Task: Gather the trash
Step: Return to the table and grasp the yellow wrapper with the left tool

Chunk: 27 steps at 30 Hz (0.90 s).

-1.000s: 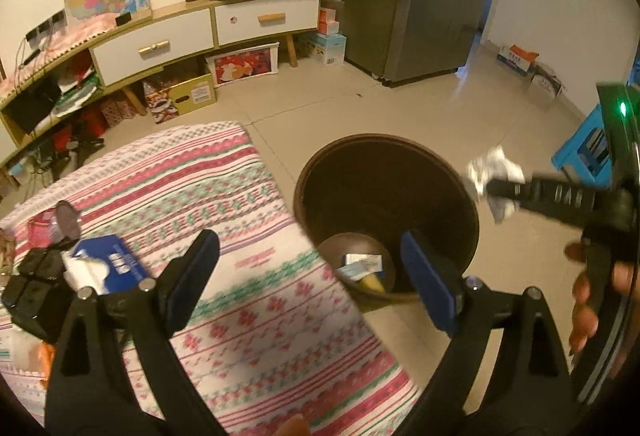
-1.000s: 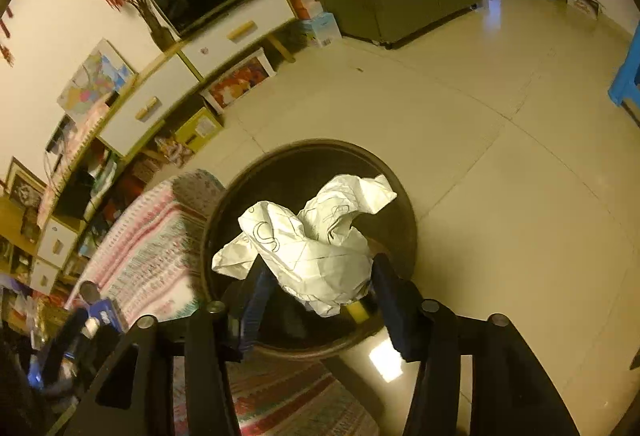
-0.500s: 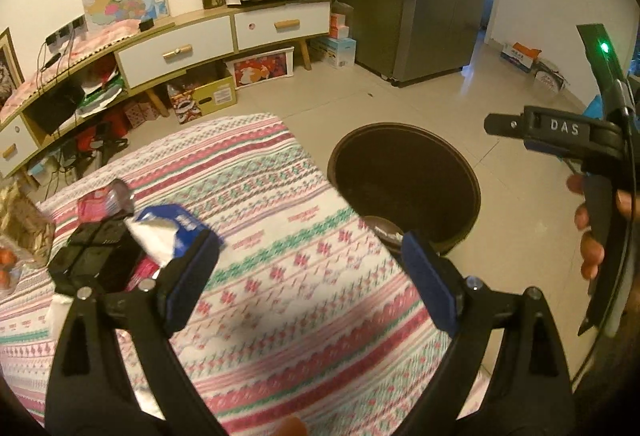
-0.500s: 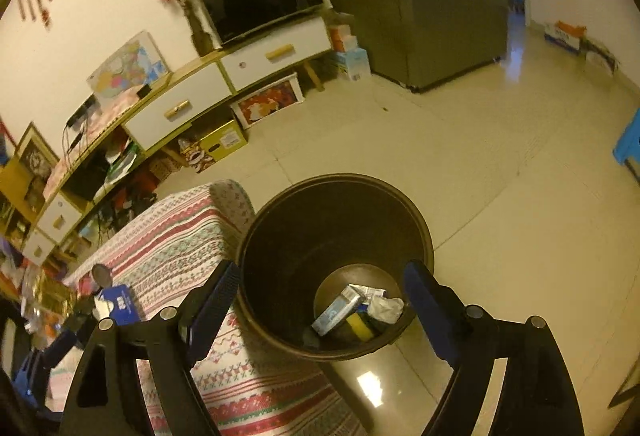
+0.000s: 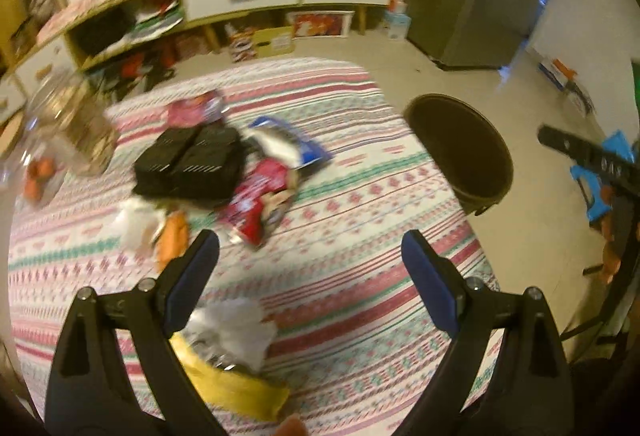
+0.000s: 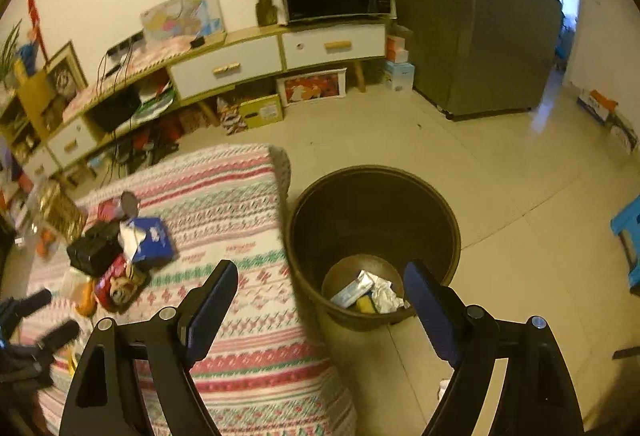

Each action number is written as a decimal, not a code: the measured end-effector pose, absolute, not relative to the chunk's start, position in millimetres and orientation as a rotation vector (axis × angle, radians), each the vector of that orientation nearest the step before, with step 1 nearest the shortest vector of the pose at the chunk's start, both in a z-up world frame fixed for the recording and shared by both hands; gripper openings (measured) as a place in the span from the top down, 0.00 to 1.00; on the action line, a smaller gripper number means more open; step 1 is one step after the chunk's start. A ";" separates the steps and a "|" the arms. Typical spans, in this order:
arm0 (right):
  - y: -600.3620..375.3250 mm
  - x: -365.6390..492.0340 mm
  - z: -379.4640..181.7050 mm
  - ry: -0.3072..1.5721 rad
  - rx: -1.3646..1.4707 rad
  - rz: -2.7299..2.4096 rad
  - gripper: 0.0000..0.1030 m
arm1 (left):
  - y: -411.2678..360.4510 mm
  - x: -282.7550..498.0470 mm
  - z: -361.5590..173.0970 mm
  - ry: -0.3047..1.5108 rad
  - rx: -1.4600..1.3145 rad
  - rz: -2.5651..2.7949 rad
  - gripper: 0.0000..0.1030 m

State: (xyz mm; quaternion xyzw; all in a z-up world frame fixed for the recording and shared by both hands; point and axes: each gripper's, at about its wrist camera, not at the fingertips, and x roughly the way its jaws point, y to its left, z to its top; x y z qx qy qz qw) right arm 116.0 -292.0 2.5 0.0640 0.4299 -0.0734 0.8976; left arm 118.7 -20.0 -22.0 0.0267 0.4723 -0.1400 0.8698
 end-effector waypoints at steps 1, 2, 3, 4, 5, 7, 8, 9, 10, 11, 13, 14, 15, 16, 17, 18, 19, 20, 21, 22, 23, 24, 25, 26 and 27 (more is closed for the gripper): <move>-289.5 116.2 1.3 0.900 0.128 -0.151 0.16 | -8.2 117.4 -23.6 1.001 0.033 -0.278 0.10; -283.5 116.5 -1.2 0.919 0.122 -0.146 0.16 | 1.2 117.5 -24.5 1.013 0.015 -0.264 0.10; -281.0 116.4 -2.6 0.927 0.122 -0.142 0.16 | 11.0 117.8 -25.8 1.031 -0.011 -0.250 0.10; -276.5 116.4 -5.5 0.941 0.123 -0.134 0.16 | 22.3 117.3 -27.2 1.047 -0.044 -0.241 0.10; -272.6 116.5 -8.1 0.953 0.125 -0.129 0.16 | 31.3 116.8 -28.5 1.058 -0.072 -0.236 0.10; -263.3 117.0 -14.4 0.981 0.121 -0.119 0.16 | 51.4 115.7 -32.7 1.088 -0.130 -0.224 0.10; -258.7 116.8 -16.6 0.989 0.113 -0.114 0.16 | 60.8 114.4 -36.6 1.107 -0.155 -0.217 0.10; -253.7 116.7 -18.5 0.996 0.101 -0.108 0.16 | 67.5 114.0 -40.4 1.129 -0.174 -0.208 0.10; -248.5 116.6 -20.7 1.003 0.085 -0.102 0.16 | 74.2 113.0 -44.7 1.146 -0.191 -0.202 0.10; -243.5 116.4 -22.6 1.009 0.066 -0.094 0.16 | 80.7 111.3 -49.4 1.163 -0.211 -0.196 0.10; -235.3 115.6 -25.5 1.016 0.036 -0.084 0.16 | 92.9 107.8 -60.6 1.202 -0.249 -0.181 0.11; -229.2 115.1 -27.9 1.021 0.016 -0.073 0.16 | 96.9 105.4 -65.6 1.219 -0.261 -0.175 0.10; -224.1 114.9 -29.6 1.026 0.004 -0.064 0.16 | 100.3 102.5 -71.1 1.236 -0.268 -0.167 0.10; -221.3 115.0 -31.0 1.030 -0.004 -0.056 0.16 | 103.4 98.4 -77.8 1.254 -0.271 -0.159 0.11; -216.0 114.9 -33.2 1.035 -0.018 -0.043 0.16 | 105.6 93.9 -83.6 1.268 -0.274 -0.153 0.11; -212.2 114.9 -34.8 1.040 -0.028 -0.035 0.16 | 107.3 88.8 -87.7 1.279 -0.277 -0.150 0.11; -206.9 114.8 -37.5 1.047 -0.042 -0.023 0.16 | 107.1 85.8 -91.6 1.292 -0.279 -0.151 0.11; -202.5 115.2 -39.3 1.052 -0.050 -0.015 0.16 | 105.9 81.0 -97.9 1.311 -0.282 -0.156 0.11; -200.5 115.4 -40.1 1.055 -0.054 -0.011 0.16 | 105.0 77.9 -102.4 1.324 -0.283 -0.161 0.11; -197.2 115.5 -41.9 1.060 -0.057 -0.003 0.16 | 103.3 74.6 -106.7 1.335 -0.282 -0.163 0.11; -195.4 116.0 -42.8 1.063 -0.057 0.002 0.16 | 101.4 71.0 -111.0 1.344 -0.283 -0.163 0.11; -193.4 116.4 -43.9 1.065 -0.057 0.007 0.16 | 100.7 69.6 -113.2 1.345 -0.286 -0.163 0.11; -192.1 116.8 -44.7 1.067 -0.056 0.009 0.16 | 99.2 68.1 -116.0 1.347 -0.291 -0.161 0.11; -189.9 117.0 -45.9 1.070 -0.058 0.012 0.16 | 96.9 66.7 -118.5 1.346 -0.287 -0.155 0.11; -188.4 117.0 -46.7 1.072 -0.060 0.016 0.16 | 96.3 68.3 -119.9 1.346 -0.282 -0.150 0.11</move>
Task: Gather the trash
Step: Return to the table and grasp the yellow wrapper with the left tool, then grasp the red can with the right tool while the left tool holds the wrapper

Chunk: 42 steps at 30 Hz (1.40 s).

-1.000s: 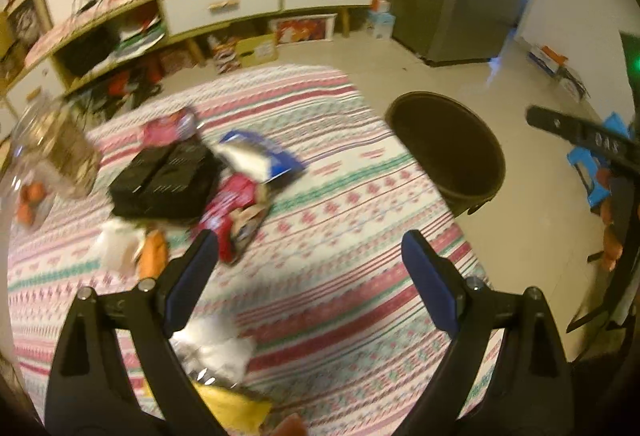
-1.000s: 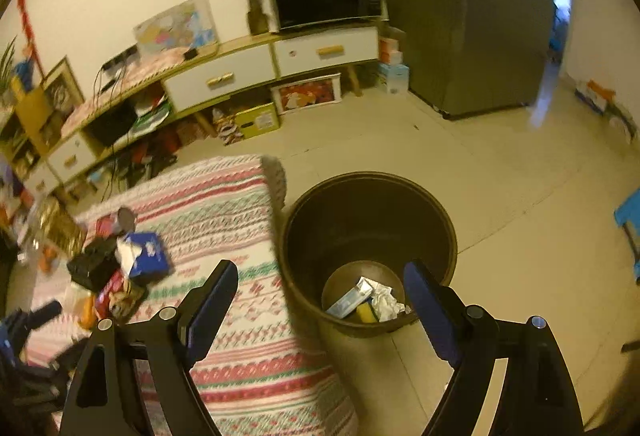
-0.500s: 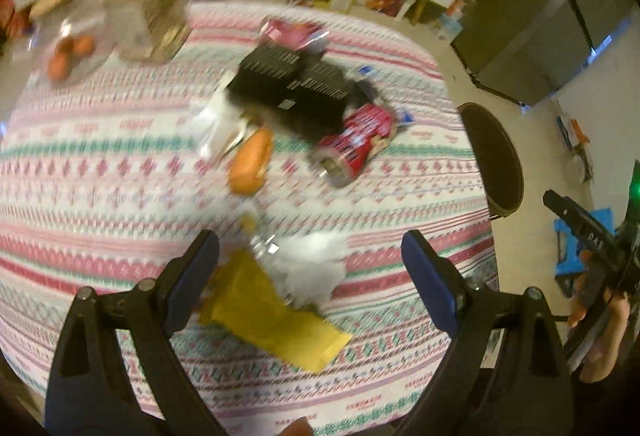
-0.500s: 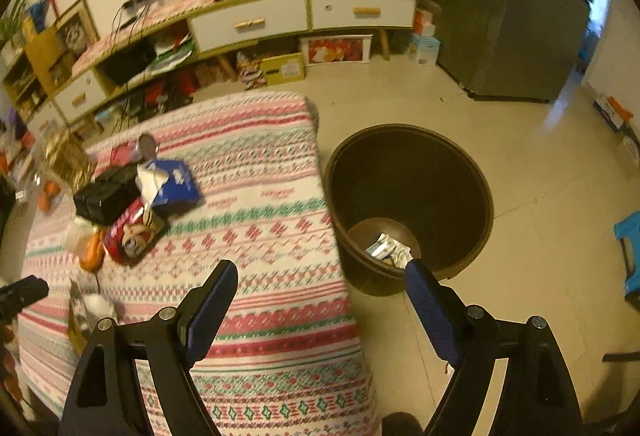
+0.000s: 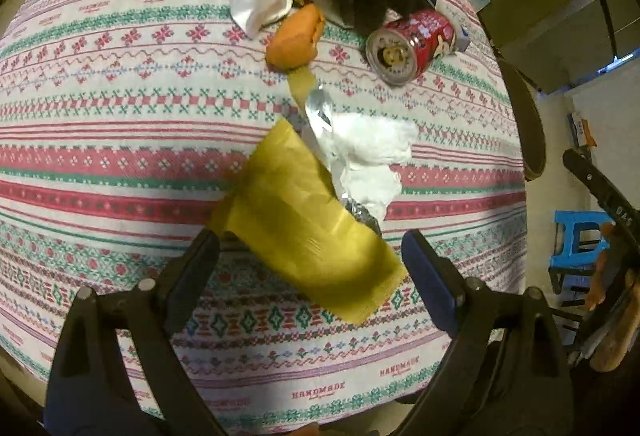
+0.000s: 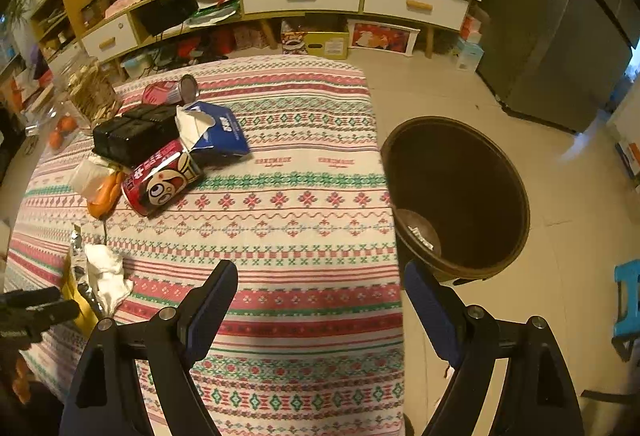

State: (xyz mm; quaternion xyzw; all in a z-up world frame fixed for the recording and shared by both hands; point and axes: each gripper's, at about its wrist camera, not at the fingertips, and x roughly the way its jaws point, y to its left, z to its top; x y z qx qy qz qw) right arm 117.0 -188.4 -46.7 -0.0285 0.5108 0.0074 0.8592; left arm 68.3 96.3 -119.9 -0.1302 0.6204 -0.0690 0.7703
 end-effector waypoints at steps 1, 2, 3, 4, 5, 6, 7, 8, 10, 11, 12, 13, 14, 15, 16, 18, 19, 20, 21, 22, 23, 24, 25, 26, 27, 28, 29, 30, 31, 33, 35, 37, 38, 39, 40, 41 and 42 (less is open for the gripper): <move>-186.5 117.1 -47.7 1.075 -0.063 0.018 0.16 | 92.6 68.6 -122.8 1.346 -0.268 -0.140 0.11; -185.0 117.5 -48.6 1.077 -0.068 0.021 0.16 | 90.2 69.4 -124.5 1.348 -0.259 -0.137 0.11; -183.0 117.2 -49.4 1.080 -0.072 0.022 0.16 | 86.8 70.9 -127.0 1.351 -0.249 -0.132 0.11; -181.8 117.2 -50.3 1.082 -0.076 0.024 0.16 | 83.9 71.8 -128.4 1.352 -0.242 -0.130 0.11; -180.0 117.4 -50.9 1.084 -0.078 0.025 0.16 | 81.9 72.3 -129.0 1.350 -0.236 -0.129 0.13; -178.9 117.6 -51.3 1.084 -0.078 0.025 0.16 | 79.9 72.3 -128.9 1.344 -0.220 -0.125 0.16; -177.4 118.0 -51.4 1.085 -0.076 0.025 0.16 | 78.4 71.8 -128.2 1.336 -0.187 -0.113 0.23; -176.1 118.9 -51.2 1.086 -0.073 0.026 0.16 | 78.3 71.6 -127.8 1.330 -0.174 -0.110 0.30; -172.0 120.2 -50.9 1.086 -0.067 0.034 0.16 | 82.7 70.9 -125.8 1.317 -0.178 -0.123 0.44; -169.5 120.8 -50.9 1.085 -0.067 0.039 0.16 | 87.0 69.9 -125.5 1.325 -0.199 -0.140 0.47; -166.0 121.3 -51.1 1.085 -0.070 0.044 0.16 | 94.1 68.8 -124.4 1.327 -0.219 -0.148 0.47; -162.3 121.6 -51.5 1.085 -0.075 0.050 0.16 | 98.6 67.3 -123.4 1.324 -0.231 -0.153 0.48; -158.6 122.0 -52.3 1.086 -0.080 0.056 0.16 | 104.0 65.2 -121.7 1.317 -0.237 -0.156 0.49; -154.8 122.0 -53.3 1.088 -0.086 0.061 0.16 | 108.5 63.1 -119.9 1.311 -0.236 -0.157 0.50; -150.6 122.0 -54.5 1.090 -0.092 0.067 0.16 | 114.3 60.8 -117.1 1.299 -0.229 -0.155 0.52; -142.1 121.8 -57.0 1.096 -0.103 0.080 0.16 | 123.0 58.1 -111.9 1.277 -0.212 -0.150 0.53; -139.3 121.5 -57.9 1.098 -0.107 0.086 0.16 | 129.0 56.6 -109.0 1.265 -0.207 -0.143 0.53; -134.2 121.1 -59.2 1.101 -0.114 0.095 0.16 | 134.4 55.3 -106.7 1.259 -0.207 -0.138 0.53; -129.1 120.6 -60.4 1.103 -0.120 0.105 0.16 | 138.1 55.5 -104.0 1.253 -0.212 -0.133 0.53; -124.5 120.1 -61.7 1.105 -0.126 0.114 0.16 | 143.0 55.2 -102.2 1.247 -0.219 -0.127 0.53; -120.8 119.9 -63.0 1.108 -0.129 0.122 0.16 | 145.0 57.9 -101.5 1.241 -0.225 -0.121 0.53; -116.4 119.4 -64.1 1.111 -0.134 0.130 0.16 | 150.2 58.4 -99.4 1.233 -0.230 -0.113 0.53; -110.3 119.2 -66.1 1.115 -0.141 0.142 0.16 | 154.7 58.8 -97.2 1.224 -0.233 -0.104 0.53; -105.5 119.2 -67.8 1.119 -0.146 0.148 0.16 | 157.8 59.0 -95.7 1.216 -0.234 -0.097 0.53; -101.9 119.3 -69.0 1.121 -0.148 0.153 0.16 | 160.8 60.4 -93.5 1.204 -0.235 -0.085 0.53; -96.0 119.4 -71.2 1.127 -0.151 0.164 0.16 | 164.1 61.3 -91.5 1.195 -0.236 -0.078 0.53; -91.9 119.2 -72.4 1.132 -0.150 0.173 0.16 | 168.2 62.4 -88.6 1.183 -0.237 -0.067 0.53; -86.9 119.2 -73.8 1.136 -0.149 0.186 0.16 | 169.6 63.1 -87.0 1.174 -0.236 -0.059 0.53; -82.6 119.3 -74.9 1.138 -0.149 0.195 0.16 | 171.5 63.3 -85.1 1.166 -0.235 -0.053 0.53; -74.6 120.2 -76.3 1.135 -0.157 0.203 0.16 | 176.3 64.1 -81.1 1.147 -0.228 -0.040 0.53; -69.4 123.4 -77.0 1.127 -0.166 0.206 0.16 | 182.7 63.1 -77.3 1.135 -0.224 -0.032 0.53; -67.7 129.2 -77.9 1.115 -0.160 0.191 0.16 | 185.9 63.6 -75.2 1.126 -0.228 -0.027 0.53; -68.2 132.8 -78.7 1.113 -0.147 0.183 0.16 | 186.1 63.9 -74.6 1.124 -0.231 -0.025 0.53; -69.4 136.5 -79.3 1.113 -0.127 0.177 0.16 | 186.8 64.3 -74.3 1.122 -0.234 -0.024 0.53; -70.6 140.8 -80.1 1.113 -0.104 0.170 0.16 | 187.4 64.9 -74.3 1.120 -0.236 -0.022 0.53; -71.9 145.5 -81.2 1.114 -0.079 0.162 0.16 | 188.5 65.7 -73.8 1.118 -0.238 -0.019 0.53; -72.8 150.0 -81.9 1.114 -0.054 0.154 0.16 | 188.9 66.2 -73.5 1.116 -0.239 -0.017 0.53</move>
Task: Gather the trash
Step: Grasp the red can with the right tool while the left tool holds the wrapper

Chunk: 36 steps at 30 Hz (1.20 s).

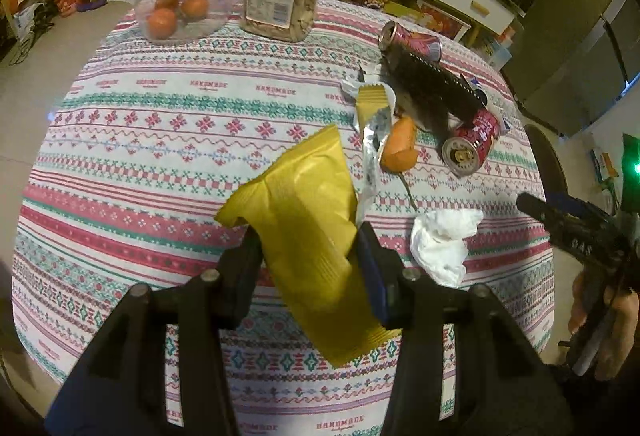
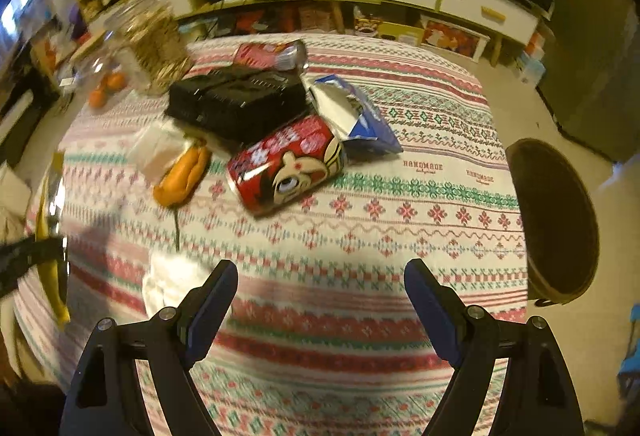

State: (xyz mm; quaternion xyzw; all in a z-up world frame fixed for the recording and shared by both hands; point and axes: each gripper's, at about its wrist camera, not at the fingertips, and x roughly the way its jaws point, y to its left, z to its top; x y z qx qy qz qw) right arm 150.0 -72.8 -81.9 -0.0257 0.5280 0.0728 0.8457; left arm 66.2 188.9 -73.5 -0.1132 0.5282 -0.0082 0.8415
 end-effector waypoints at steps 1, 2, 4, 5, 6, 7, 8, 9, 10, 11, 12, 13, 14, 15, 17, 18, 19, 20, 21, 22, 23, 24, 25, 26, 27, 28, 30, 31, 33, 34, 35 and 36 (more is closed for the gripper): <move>-73.2 153.4 -82.3 1.113 -0.038 0.148 0.16 | 189.7 66.8 -72.7 1.113 -0.241 -0.015 0.53; -73.6 159.2 -83.1 1.110 -0.010 0.139 0.16 | 190.3 66.7 -71.6 1.112 -0.243 -0.014 0.53; -72.8 167.4 -84.4 1.102 0.023 0.120 0.16 | 190.5 68.5 -69.8 1.106 -0.247 -0.012 0.53; -72.7 170.9 -85.2 1.100 0.035 0.111 0.16 | 190.4 69.3 -69.0 1.103 -0.246 -0.010 0.53; -72.6 175.6 -86.5 1.100 0.053 0.099 0.16 | 190.4 70.0 -68.1 1.099 -0.245 -0.007 0.53; -72.6 179.7 -87.5 1.102 0.068 0.092 0.16 | 190.6 71.1 -67.2 1.096 -0.245 -0.004 0.53; -72.7 183.6 -87.7 1.101 0.082 0.086 0.16 | 190.9 72.1 -66.7 1.094 -0.247 -0.002 0.53; -72.7 186.0 -87.4 1.098 0.089 0.081 0.16 | 191.7 73.2 -66.1 1.091 -0.252 0.000 0.53; -72.9 190.8 -87.3 1.093 0.095 0.071 0.16 | 192.1 73.8 -65.9 1.091 -0.256 0.001 0.53; -72.9 193.9 -87.6 1.093 0.098 0.063 0.16 | 192.6 74.5 -66.0 1.091 -0.260 0.002 0.53; -73.0 196.4 -88.5 1.097 0.105 0.057 0.16 | 193.4 75.3 -66.1 1.091 -0.263 0.002 0.53; -73.3 199.0 -90.0 1.103 0.121 0.056 0.16 | 193.8 76.2 -66.3 1.092 -0.265 0.002 0.53; -73.3 201.4 -91.9 1.109 0.142 0.061 0.16 | 194.6 77.1 -66.6 1.093 -0.267 0.001 0.53; -73.2 203.6 -94.1 1.115 0.163 0.065 0.16 | 195.3 77.9 -67.0 1.094 -0.269 0.001 0.53; -71.4 207.9 -99.5 1.126 0.191 0.066 0.16 | 196.7 80.1 -67.3 1.095 -0.268 0.002 0.53; -69.7 209.3 -102.1 1.130 0.198 0.066 0.16 | 197.6 81.2 -67.6 1.095 -0.270 0.000 0.53; -67.6 211.5 -105.6 1.137 0.204 0.065 0.16 | 198.4 81.7 -67.9 1.095 -0.271 0.002 0.53; -65.7 213.4 -108.0 1.139 0.212 0.068 0.16 | 199.6 82.7 -68.3 1.097 -0.275 0.004 0.53; -65.0 214.8 -109.3 1.135 0.228 0.074 0.16 | 200.5 83.2 -68.5 1.098 -0.277 0.006 0.53; -64.0 217.2 -110.7 1.137 0.242 0.076 0.16 | 201.1 84.0 -68.7 1.098 -0.279 0.008 0.53; -63.3 218.7 -111.9 1.139 0.256 0.078 0.16 | 201.6 85.2 -68.9 1.099 -0.282 0.009 0.53; -62.7 220.2 -113.2 1.141 0.267 0.079 0.16 | 202.3 86.7 -69.1 1.100 -0.283 0.009 0.53; -62.0 221.3 -115.0 1.143 0.276 0.080 0.16 | 202.2 87.6 -69.0 1.099 -0.284 0.010 0.53; -61.6 222.2 -117.4 1.147 0.286 0.083 0.16 | 202.2 88.8 -69.0 1.099 -0.284 0.010 0.53; -60.9 223.0 -120.6 1.155 0.295 0.085 0.16 | 201.5 90.2 -69.0 1.098 -0.286 0.010 0.53; -60.4 223.8 -123.6 1.165 0.300 0.084 0.16 | 200.9 91.1 -69.0 1.099 -0.288 0.009 0.53; -60.6 224.4 -130.5 1.188 0.327 0.096 0.21 | 197.9 93.3 -69.0 1.099 -0.290 0.008 0.53; -60.8 223.8 -133.3 1.205 0.352 0.117 0.26 | 196.3 94.1 -68.8 1.099 -0.290 0.007 0.53; -62.1 221.7 -132.1 1.220 0.352 0.120 0.43 | 191.2 95.5 -67.7 1.098 -0.289 0.002 0.53; -62.6 220.6 -129.3 1.217 0.336 0.121 0.44 | 189.1 95.7 -67.0 1.096 -0.288 -0.001 0.53; -65.1 219.3 -126.8 1.215 0.322 0.125 0.45 | 185.6 96.4 -66.2 1.094 -0.284 -0.003 0.53; -68.7 216.6 -123.1 1.212 0.312 0.130 0.46 | 183.5 97.6 -66.1 1.093 -0.282 -0.005 0.53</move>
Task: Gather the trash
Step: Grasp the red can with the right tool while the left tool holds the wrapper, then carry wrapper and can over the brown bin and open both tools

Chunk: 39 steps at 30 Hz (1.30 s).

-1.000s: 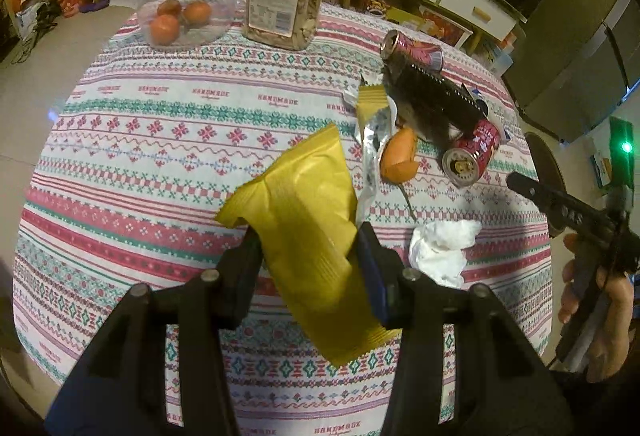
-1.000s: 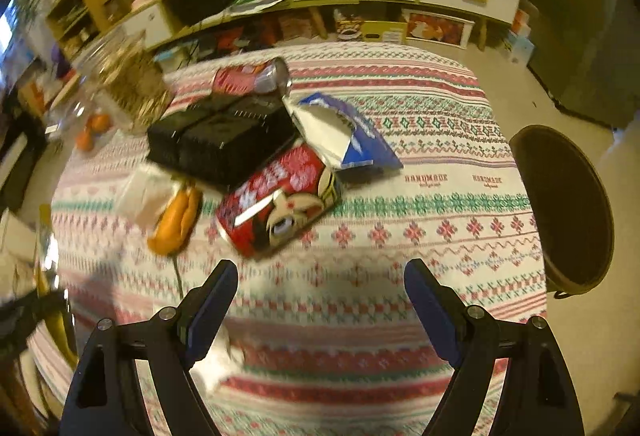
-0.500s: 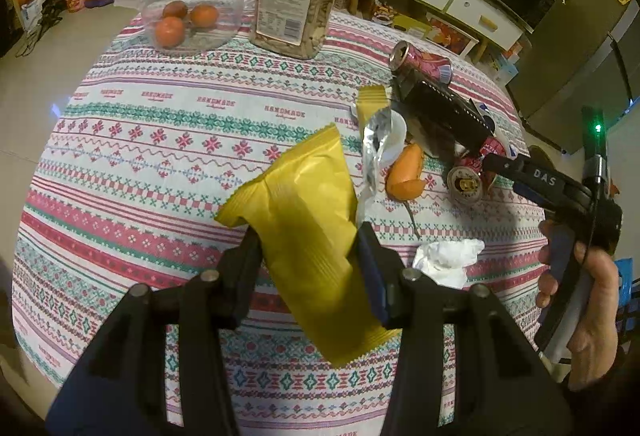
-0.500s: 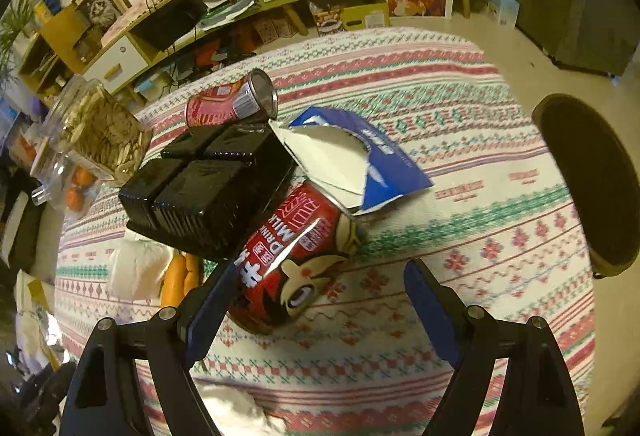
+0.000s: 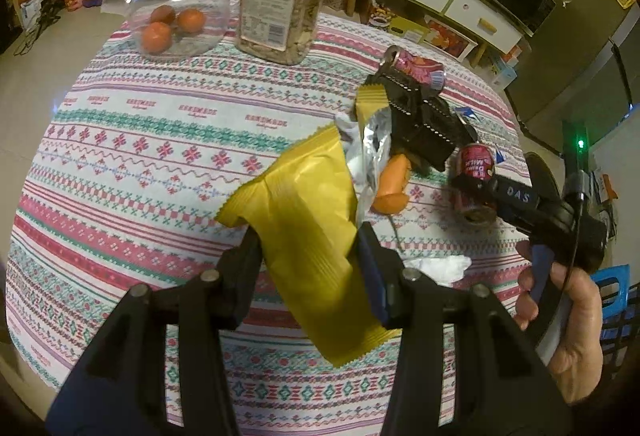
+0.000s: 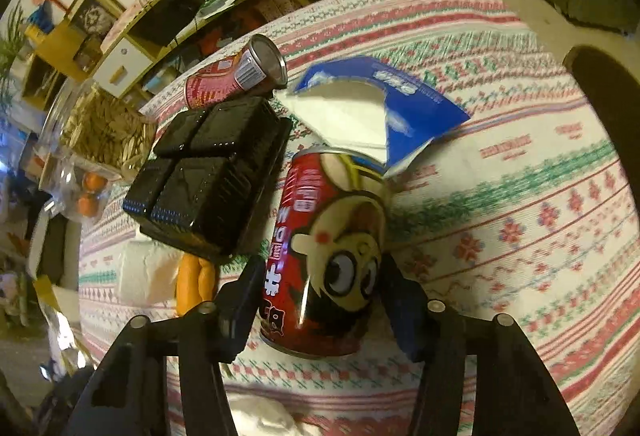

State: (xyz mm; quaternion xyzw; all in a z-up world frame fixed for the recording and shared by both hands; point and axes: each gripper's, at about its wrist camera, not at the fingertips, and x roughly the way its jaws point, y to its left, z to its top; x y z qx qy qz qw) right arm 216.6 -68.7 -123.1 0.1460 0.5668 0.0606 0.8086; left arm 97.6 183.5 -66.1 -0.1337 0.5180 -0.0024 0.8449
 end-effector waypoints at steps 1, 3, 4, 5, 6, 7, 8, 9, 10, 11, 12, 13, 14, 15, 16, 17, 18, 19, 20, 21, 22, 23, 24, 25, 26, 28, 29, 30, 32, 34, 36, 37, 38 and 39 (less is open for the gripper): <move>-71.9 215.0 -121.4 1.210 0.312 0.133 0.46 | 180.1 98.9 -66.0 1.093 -0.281 -0.009 0.53; -82.6 209.4 -114.1 1.199 0.314 0.149 0.48 | 171.0 102.1 -66.5 1.095 -0.276 -0.016 0.53; -86.9 207.0 -112.5 1.196 0.312 0.155 0.48 | 166.5 103.7 -66.8 1.095 -0.271 -0.019 0.53; -92.3 204.1 -110.3 1.195 0.310 0.159 0.48 | 159.5 105.8 -67.4 1.097 -0.263 -0.024 0.53; -98.5 201.2 -108.4 1.196 0.312 0.163 0.48 | 155.3 107.1 -67.6 1.099 -0.258 -0.029 0.53; -102.6 198.7 -106.9 1.196 0.316 0.164 0.48 | 147.3 108.9 -67.7 1.101 -0.251 -0.037 0.53; -109.5 195.7 -105.7 1.195 0.325 0.165 0.48 | 140.8 110.2 -67.5 1.102 -0.244 -0.044 0.53; -117.4 192.5 -104.7 1.196 0.338 0.165 0.48 | 132.7 111.3 -67.4 1.102 -0.233 -0.054 0.53; -124.2 189.9 -103.9 1.197 0.350 0.166 0.48 | 123.2 112.3 -67.3 1.102 -0.219 -0.064 0.53; -131.2 187.3 -102.6 1.198 0.358 0.168 0.48 | 116.7 112.4 -67.2 1.102 -0.212 -0.072 0.53; -137.7 185.1 -101.4 1.199 0.364 0.170 0.48 | 107.2 113.4 -67.0 1.102 -0.206 -0.084 0.53; -144.1 183.5 -99.5 1.198 0.371 0.171 0.48 | 100.7 114.2 -66.5 1.102 -0.203 -0.092 0.53; -148.9 182.8 -99.1 1.196 0.378 0.175 0.48 | 94.8 114.9 -66.0 1.101 -0.201 -0.098 0.53; -157.0 180.9 -98.1 1.198 0.394 0.188 0.48 | 86.6 116.5 -65.4 1.099 -0.199 -0.107 0.53; -163.9 179.4 -97.9 1.204 0.412 0.203 0.48 | 81.4 117.7 -65.0 1.098 -0.198 -0.113 0.53; -167.7 179.2 -97.8 1.207 0.426 0.213 0.48 | 76.2 119.3 -64.7 1.097 -0.199 -0.119 0.53; -172.8 178.1 -97.0 1.208 0.433 0.220 0.48 | 70.5 121.4 -64.3 1.096 -0.199 -0.124 0.53; -177.6 176.7 -96.2 1.209 0.438 0.226 0.48 | 64.0 123.4 -64.2 1.095 -0.199 -0.129 0.53; -183.3 174.3 -95.1 1.209 0.443 0.231 0.48 | 58.4 125.2 -64.4 1.095 -0.198 -0.132 0.53; -187.7 173.1 -94.0 1.208 0.449 0.238 0.48 | 54.7 126.0 -64.9 1.094 -0.198 -0.134 0.53; -192.2 171.8 -92.5 1.206 0.454 0.242 0.48 | 49.3 127.6 -65.8 1.096 -0.200 -0.138 0.53; -194.0 172.1 -91.5 1.204 0.457 0.243 0.48 | 44.4 128.4 -66.7 1.096 -0.201 -0.140 0.53; -197.4 171.8 -90.1 1.201 0.462 0.241 0.48 | 41.0 127.8 -66.8 1.097 -0.199 -0.141 0.53; -200.4 171.5 -89.5 1.198 0.464 0.238 0.48 | 36.2 128.5 -67.2 1.098 -0.195 -0.145 0.53; -205.1 171.7 -88.3 1.194 0.469 0.232 0.48 | 31.4 129.6 -67.4 1.099 -0.192 -0.150 0.53; -215.3 172.4 -87.0 1.189 0.488 0.223 0.48 | 23.1 131.6 -65.8 1.100 -0.184 -0.161 0.53; -222.6 173.3 -86.1 1.187 0.504 0.220 0.48 | 16.6 133.4 -63.8 1.097 -0.173 -0.169 0.53; -231.9 174.9 -84.9 1.183 0.523 0.211 0.48 | 11.8 133.9 -62.2 1.093 -0.166 -0.173 0.53; -251.4 179.2 -82.6 1.172 0.549 0.190 0.48 | -4.0 139.2 -58.2 1.089 -0.138 -0.197 0.53; -274.4 184.2 -79.5 1.152 0.560 0.152 0.48 | -24.6 148.3 -53.7 1.089 -0.117 -0.233 0.53; -301.3 187.3 -78.0 1.134 0.577 0.101 0.48 | -44.0 158.3 -49.9 1.092 -0.119 -0.271 0.53; -315.4 187.5 -78.4 1.125 0.590 0.074 0.48 | -59.2 165.7 -47.4 1.094 -0.122 -0.298 0.53; -330.0 187.1 -79.9 1.117 0.606 0.047 0.48 | -77.2 173.8 -45.0 1.096 -0.118 -0.325 0.53; -340.5 186.7 -81.0 1.112 0.619 0.028 0.48 | -92.9 179.9 -42.8 1.093 -0.112 -0.347 0.53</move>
